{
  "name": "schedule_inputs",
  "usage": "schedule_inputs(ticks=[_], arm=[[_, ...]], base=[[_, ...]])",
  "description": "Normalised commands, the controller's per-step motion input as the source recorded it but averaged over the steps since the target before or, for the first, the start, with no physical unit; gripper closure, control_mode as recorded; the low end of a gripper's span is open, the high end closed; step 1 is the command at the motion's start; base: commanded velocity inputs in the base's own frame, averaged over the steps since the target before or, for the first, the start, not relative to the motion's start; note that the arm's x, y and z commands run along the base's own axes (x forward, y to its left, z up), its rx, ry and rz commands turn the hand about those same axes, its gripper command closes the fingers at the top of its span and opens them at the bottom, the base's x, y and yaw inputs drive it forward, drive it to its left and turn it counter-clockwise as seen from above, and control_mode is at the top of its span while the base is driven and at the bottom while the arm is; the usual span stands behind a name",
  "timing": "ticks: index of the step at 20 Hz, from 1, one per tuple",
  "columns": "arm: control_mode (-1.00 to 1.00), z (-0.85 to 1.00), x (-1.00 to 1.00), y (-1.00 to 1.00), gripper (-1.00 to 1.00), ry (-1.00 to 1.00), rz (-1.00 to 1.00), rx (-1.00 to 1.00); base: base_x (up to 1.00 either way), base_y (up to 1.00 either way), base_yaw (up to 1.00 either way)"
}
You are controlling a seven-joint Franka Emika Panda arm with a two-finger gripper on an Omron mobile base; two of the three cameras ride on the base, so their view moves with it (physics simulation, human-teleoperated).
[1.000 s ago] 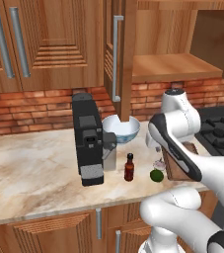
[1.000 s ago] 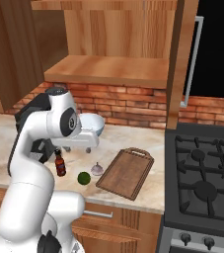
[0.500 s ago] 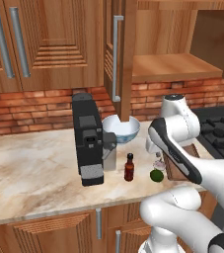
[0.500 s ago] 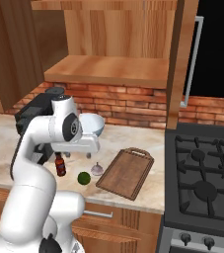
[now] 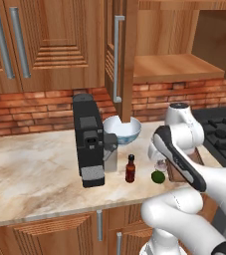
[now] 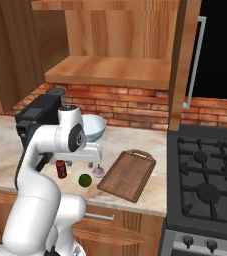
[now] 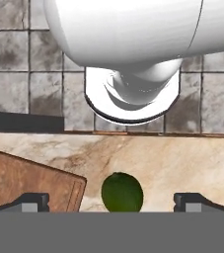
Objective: Open the cabinet. Place the bowl and condiment on the counter. Then place the lime and garlic on the cutting board.
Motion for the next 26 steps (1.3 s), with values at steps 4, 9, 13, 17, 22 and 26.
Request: schedule_inputs(ticks=[4, 9, 13, 17, 22, 26], arm=[[-1.00, -0.20, 0.06, 0.06, -1.00, -0.03, 0.00, 0.01], [-1.00, -0.16, 0.22, 0.08, -1.00, -0.05, 0.00, 0.00], [-1.00, -0.19, 0.24, 0.03, -1.00, -0.02, 0.01, 0.01], [-1.00, -0.23, 0.28, -0.02, -1.00, 0.00, 0.01, 0.02], [-1.00, -0.26, 0.12, -0.01, -1.00, 0.04, 0.01, 0.02], [-1.00, -0.24, 0.01, 0.00, -1.00, 0.05, 0.01, 0.01]], base=[[0.00, 0.00, 0.00], [0.00, 0.00, 0.00], [0.00, 0.00, 0.00], [0.00, 0.00, 0.00], [0.00, 0.00, 0.00], [0.00, 0.00, 0.00]])
